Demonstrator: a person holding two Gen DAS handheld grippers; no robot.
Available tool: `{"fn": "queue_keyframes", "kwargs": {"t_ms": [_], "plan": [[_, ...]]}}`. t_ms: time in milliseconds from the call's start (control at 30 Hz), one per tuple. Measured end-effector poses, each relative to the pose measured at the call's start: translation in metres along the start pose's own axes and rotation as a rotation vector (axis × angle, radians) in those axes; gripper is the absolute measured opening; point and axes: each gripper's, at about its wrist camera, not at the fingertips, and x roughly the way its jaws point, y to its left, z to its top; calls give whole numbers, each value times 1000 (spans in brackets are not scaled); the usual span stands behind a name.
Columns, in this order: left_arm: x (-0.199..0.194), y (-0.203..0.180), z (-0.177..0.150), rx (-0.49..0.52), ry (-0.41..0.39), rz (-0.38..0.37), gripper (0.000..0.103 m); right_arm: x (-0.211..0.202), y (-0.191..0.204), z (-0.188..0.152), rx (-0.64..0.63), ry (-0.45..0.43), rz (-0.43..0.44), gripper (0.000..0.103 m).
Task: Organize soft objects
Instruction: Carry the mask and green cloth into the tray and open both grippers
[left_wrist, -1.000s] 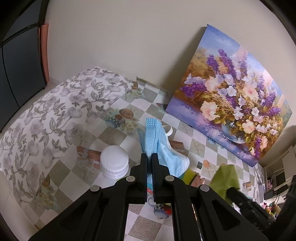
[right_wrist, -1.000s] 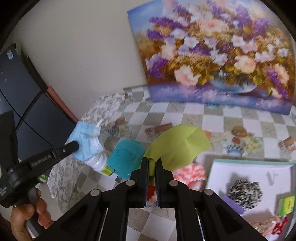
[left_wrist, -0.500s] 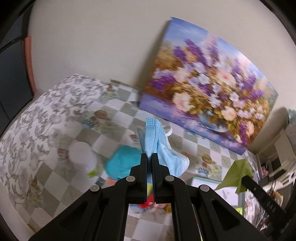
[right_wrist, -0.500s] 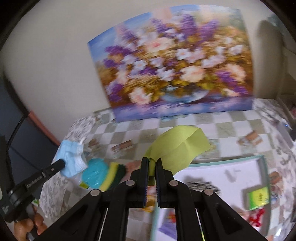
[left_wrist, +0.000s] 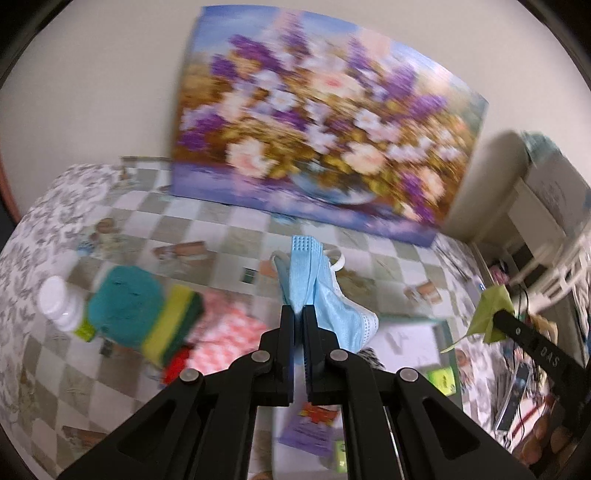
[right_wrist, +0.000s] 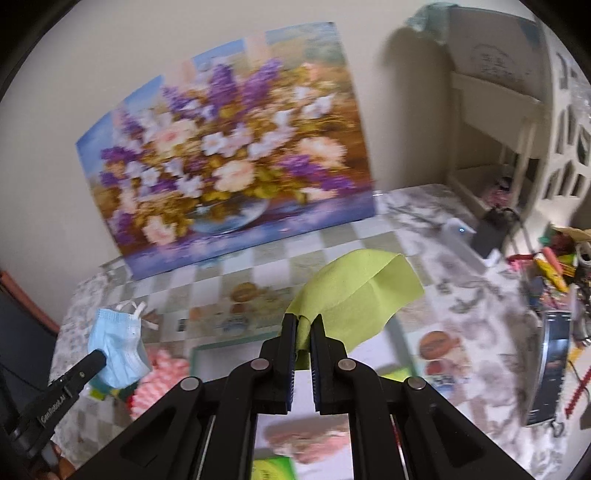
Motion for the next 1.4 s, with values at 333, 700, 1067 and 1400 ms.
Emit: {"fn": "queue_keyframes", "kwargs": {"t_ms": [333, 700, 1067, 1400], "plan": [[42, -72, -25, 163, 103, -72, 4, 32, -38, -12, 37, 97, -59, 7], [84, -96, -42, 230, 151, -104, 4, 90, -34, -43, 24, 259, -49, 8], [114, -95, -57, 229, 212, -81, 5, 118, -44, -63, 45, 350, -61, 8], [107, -92, -48, 202, 233, -102, 17, 104, -38, -54, 30, 328, -69, 11]]}}
